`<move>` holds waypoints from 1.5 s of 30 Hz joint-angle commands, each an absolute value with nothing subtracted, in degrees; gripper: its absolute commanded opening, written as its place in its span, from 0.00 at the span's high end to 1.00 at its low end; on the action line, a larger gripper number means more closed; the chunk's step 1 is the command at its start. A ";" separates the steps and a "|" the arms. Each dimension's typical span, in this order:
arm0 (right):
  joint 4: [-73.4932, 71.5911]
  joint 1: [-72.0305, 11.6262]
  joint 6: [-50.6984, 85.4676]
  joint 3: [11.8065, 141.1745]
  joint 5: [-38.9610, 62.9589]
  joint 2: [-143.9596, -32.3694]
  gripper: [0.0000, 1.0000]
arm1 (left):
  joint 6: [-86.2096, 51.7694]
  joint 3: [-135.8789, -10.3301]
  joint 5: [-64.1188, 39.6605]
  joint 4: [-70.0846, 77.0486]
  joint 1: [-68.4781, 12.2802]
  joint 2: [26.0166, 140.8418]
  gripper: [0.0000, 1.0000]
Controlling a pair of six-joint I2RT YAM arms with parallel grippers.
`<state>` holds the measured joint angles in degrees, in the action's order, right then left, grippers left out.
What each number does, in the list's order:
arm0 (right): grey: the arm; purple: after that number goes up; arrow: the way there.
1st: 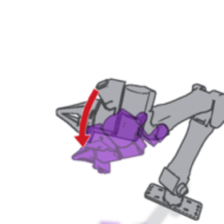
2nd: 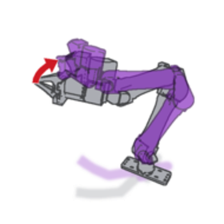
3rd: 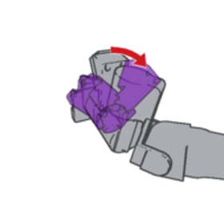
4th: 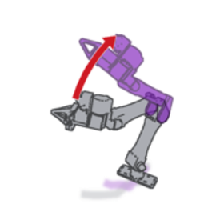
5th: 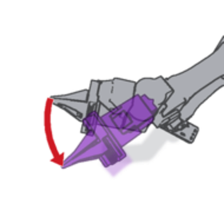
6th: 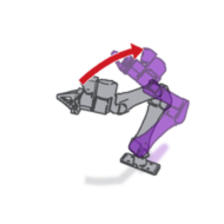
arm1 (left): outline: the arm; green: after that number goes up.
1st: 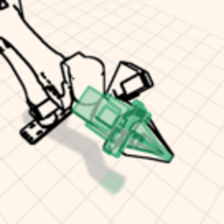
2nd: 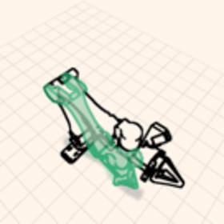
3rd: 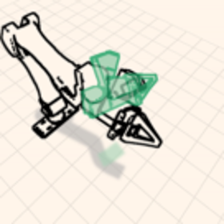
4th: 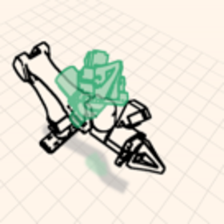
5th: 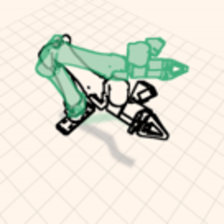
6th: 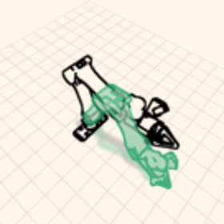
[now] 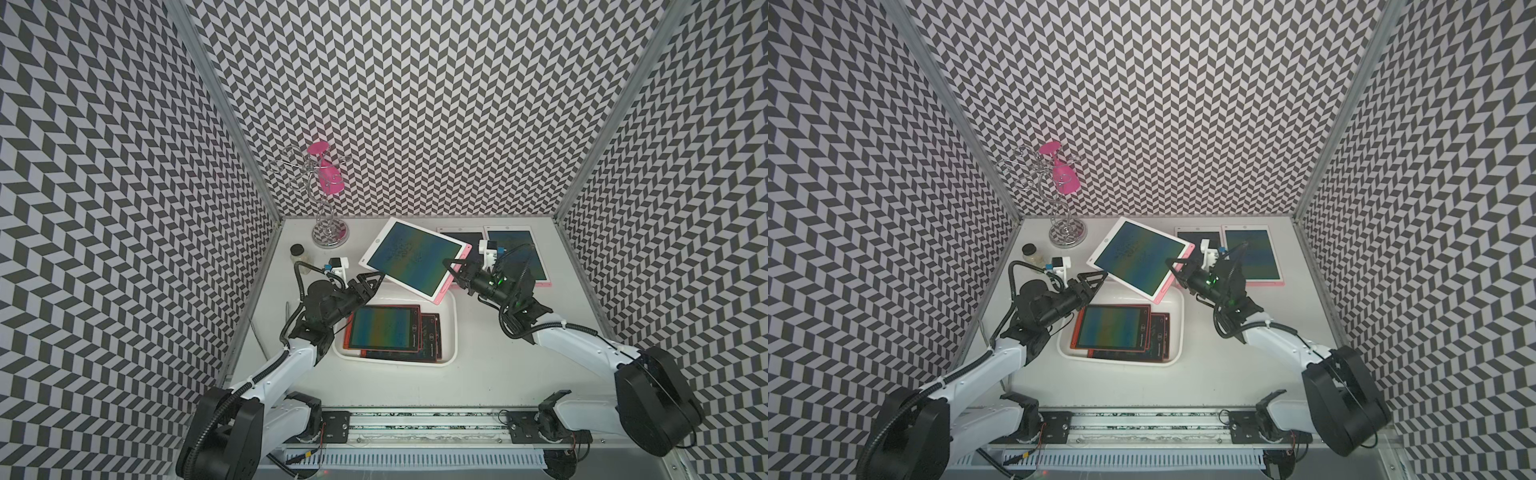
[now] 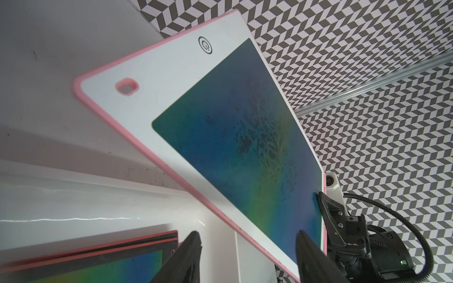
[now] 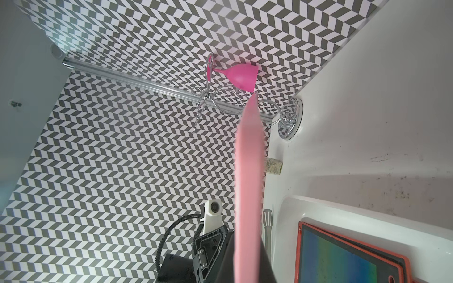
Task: Take out the writing tablet from the storage box
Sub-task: Pick up the writing tablet from the storage box.
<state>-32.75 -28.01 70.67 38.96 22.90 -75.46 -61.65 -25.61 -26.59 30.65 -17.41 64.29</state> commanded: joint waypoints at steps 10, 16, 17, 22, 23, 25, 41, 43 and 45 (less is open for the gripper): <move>-42.99 -30.06 73.56 38.94 21.78 -76.88 1.00 | -65.12 -26.69 -23.31 45.65 -21.59 68.21 0.38; -44.56 -30.53 74.12 37.81 22.32 -77.34 1.00 | -65.15 -26.89 -21.85 46.05 -21.78 68.04 0.39; -44.64 -30.59 74.08 37.64 22.32 -77.33 1.00 | -65.13 -26.97 -21.67 45.93 -21.74 68.16 0.39; -45.01 -30.76 73.89 36.50 22.80 -76.96 1.00 | -64.87 -27.58 -21.27 46.01 -21.72 69.10 0.51; -44.92 -30.74 73.79 36.39 22.85 -76.89 1.00 | -64.86 -27.82 -21.34 46.25 -21.82 69.49 0.55; -44.74 -30.76 73.60 36.24 23.01 -76.83 1.00 | -65.10 -28.18 -21.68 46.88 -21.82 70.33 0.63; -43.83 -30.59 72.28 36.76 25.24 -77.72 0.66 | -64.64 -30.15 -24.47 47.92 -21.86 73.53 1.00; -43.51 -30.59 71.90 36.76 24.93 -77.70 0.61 | -64.69 -30.31 -24.51 47.36 -21.78 73.48 1.00; -43.66 -30.21 71.98 36.26 24.95 -77.65 0.58 | -64.64 -30.54 -24.78 47.12 -21.60 73.20 1.00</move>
<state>-38.41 -29.87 72.77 35.79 22.87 -78.37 -67.46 -29.21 -24.12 48.42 -21.47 72.82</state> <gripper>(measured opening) 0.410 0.068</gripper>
